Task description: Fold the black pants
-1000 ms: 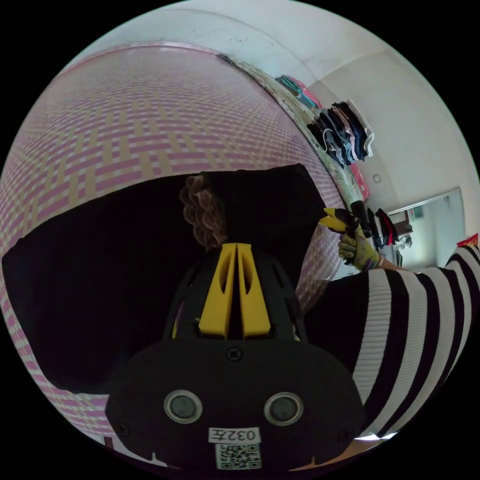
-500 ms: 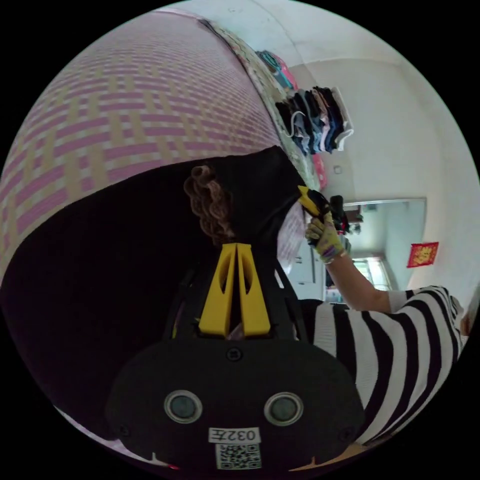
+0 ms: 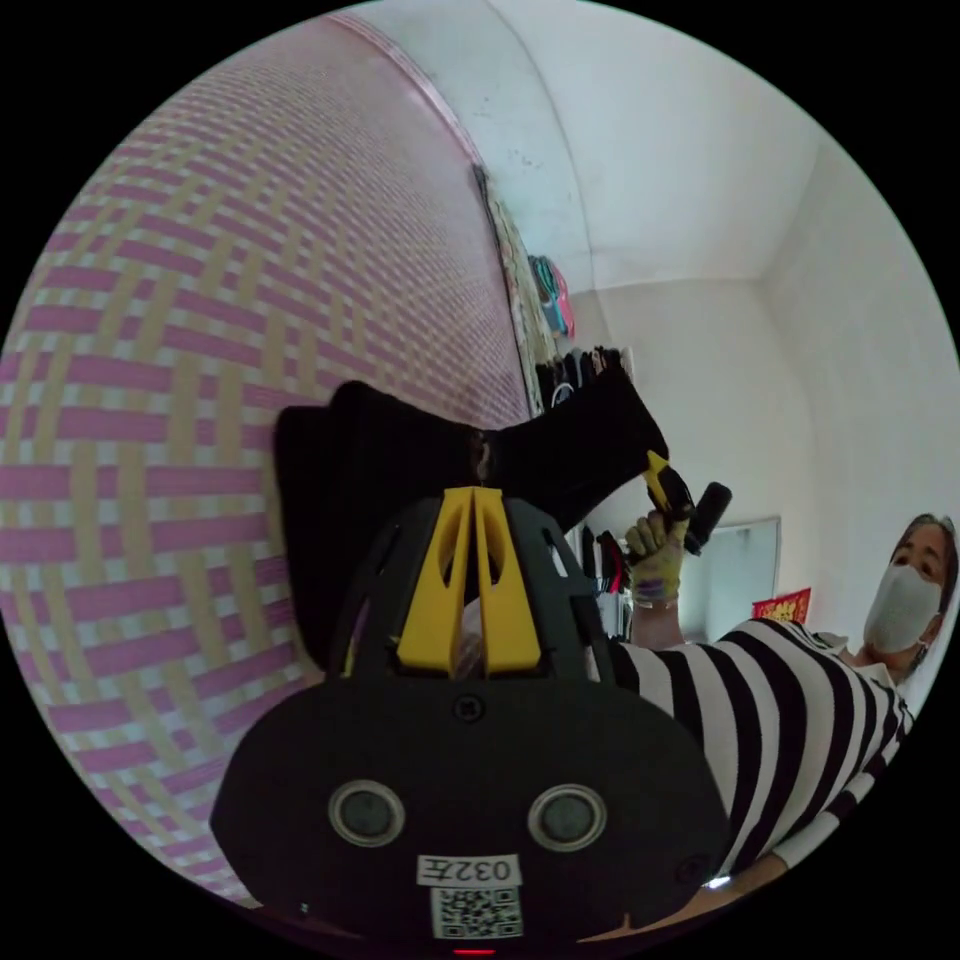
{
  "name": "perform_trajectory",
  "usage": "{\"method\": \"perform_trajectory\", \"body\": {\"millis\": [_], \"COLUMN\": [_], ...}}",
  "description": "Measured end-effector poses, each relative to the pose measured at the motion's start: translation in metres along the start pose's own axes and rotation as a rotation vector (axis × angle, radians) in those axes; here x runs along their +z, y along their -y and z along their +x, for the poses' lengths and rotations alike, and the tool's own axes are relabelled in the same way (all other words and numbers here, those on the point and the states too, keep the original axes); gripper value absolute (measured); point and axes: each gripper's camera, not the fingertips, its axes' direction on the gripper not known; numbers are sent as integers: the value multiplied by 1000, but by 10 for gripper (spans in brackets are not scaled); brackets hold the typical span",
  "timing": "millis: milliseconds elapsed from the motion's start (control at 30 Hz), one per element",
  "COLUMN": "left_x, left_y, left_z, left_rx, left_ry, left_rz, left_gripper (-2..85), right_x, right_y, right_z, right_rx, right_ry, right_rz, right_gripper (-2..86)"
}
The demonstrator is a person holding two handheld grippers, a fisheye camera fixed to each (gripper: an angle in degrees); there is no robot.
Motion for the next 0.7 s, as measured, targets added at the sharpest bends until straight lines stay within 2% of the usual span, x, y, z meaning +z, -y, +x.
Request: {"method": "perform_trajectory", "body": {"millis": [167, 200, 300, 533, 633, 700], "left_x": [-33, -39, -48, -65, -66, -64], "left_y": [-13, -16, -22, -28, -25, -22], "left_z": [-19, -22, -26, -13, -7, -1], "left_rx": [-66, -74, -91, -11, 12, 41], "left_ry": [-48, -66, -86, -141, -161, -159], "left_rz": [64, 82, 100, 115, 122, 88], "left_gripper": [-9, -9, -9, -9, -9, -9], "right_x": [108, 144, 205, 194, 210, 187], "right_y": [-3, -11, -29, -17, -18, -14], "right_z": [-80, -88, -99, -114, -114, -102], "right_rx": [-196, -204, -214, -254, -234, -191], "right_ry": [211, 251, 264, 168, 310, 384], "right_rz": [-208, -299, -483, -449, -603, -496], "right_gripper": [62, 61, 61, 77, 78, 58]}}
